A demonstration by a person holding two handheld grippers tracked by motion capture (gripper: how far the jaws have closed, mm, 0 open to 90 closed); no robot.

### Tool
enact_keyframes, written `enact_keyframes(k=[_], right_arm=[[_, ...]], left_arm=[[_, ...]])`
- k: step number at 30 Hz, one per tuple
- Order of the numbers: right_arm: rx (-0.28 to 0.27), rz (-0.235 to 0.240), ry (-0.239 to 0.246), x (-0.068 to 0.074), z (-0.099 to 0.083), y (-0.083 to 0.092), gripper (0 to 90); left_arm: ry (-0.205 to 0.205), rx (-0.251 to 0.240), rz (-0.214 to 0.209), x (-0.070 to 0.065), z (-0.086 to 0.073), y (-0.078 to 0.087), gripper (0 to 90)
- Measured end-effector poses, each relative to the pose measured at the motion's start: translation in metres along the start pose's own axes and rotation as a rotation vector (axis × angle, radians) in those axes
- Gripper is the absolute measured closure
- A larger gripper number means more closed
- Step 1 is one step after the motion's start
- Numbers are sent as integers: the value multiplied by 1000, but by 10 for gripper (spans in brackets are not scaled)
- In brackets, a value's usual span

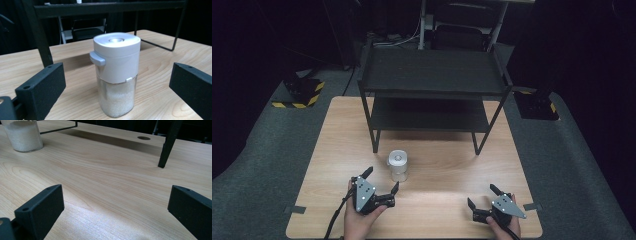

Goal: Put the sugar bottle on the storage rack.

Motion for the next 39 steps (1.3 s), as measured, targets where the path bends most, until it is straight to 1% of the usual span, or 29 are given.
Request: enact_keyframes(k=[1, 2, 4, 9, 11, 13, 15, 17, 19, 21, 22, 23, 30, 39], right_arm=[[-1, 0, -1, 0, 0, 0, 1], [-1, 0, -1, 0, 0, 0, 1], [-1, 2, -1, 0, 0, 0, 1], [-1, 6, -1, -1, 0, 0, 1], [-1, 7, -1, -1, 0, 0, 2], [-2, 8, 0, -1, 0, 0, 1], [-2, 9, 1, -1, 0, 0, 1], [0, 11, 1, -1, 0, 0, 1], [0, 12, 1, -1, 0, 0, 1], [-2, 15, 2, -1, 0, 0, 1], [-2, 15, 2, -1, 0, 0, 1], [-2, 15, 2, -1, 0, 0, 1], [-5, 17, -1, -2, -1, 0, 1], [-10, 21, 4, -2, -1, 0, 1]], left_arm=[[-1, 7, 9, -4, -3, -7, 11], [-1, 7, 9, -4, -3, -7, 12], [13, 11, 17, -6, -6, -15, 12], [40, 20, 15, -8, -10, -31, 27], [64, 20, 16, -8, -12, -38, 44], [76, 21, 18, -8, -14, -44, 55], [81, 20, 16, -8, -14, -48, 81], [78, 15, 25, -9, -15, -51, 115], [82, 11, 29, -10, -15, -54, 132], [77, 7, 38, -11, -16, -56, 154], [79, 5, 41, -12, -16, -57, 185], [83, 4, 44, -12, -16, -58, 185], [95, -10, 74, -14, -17, -60, 268], [93, -17, 82, -16, -17, -61, 274]])
Point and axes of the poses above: each handheld gripper's, and its own axes: y roughly backward along the jaws, z roughly out of its top, x roughly to its left, the point moved 7 cm from there along -y, roughly forward along the jaws, and after that the axes turned 1 degree about -z, right-handed, at the moved point
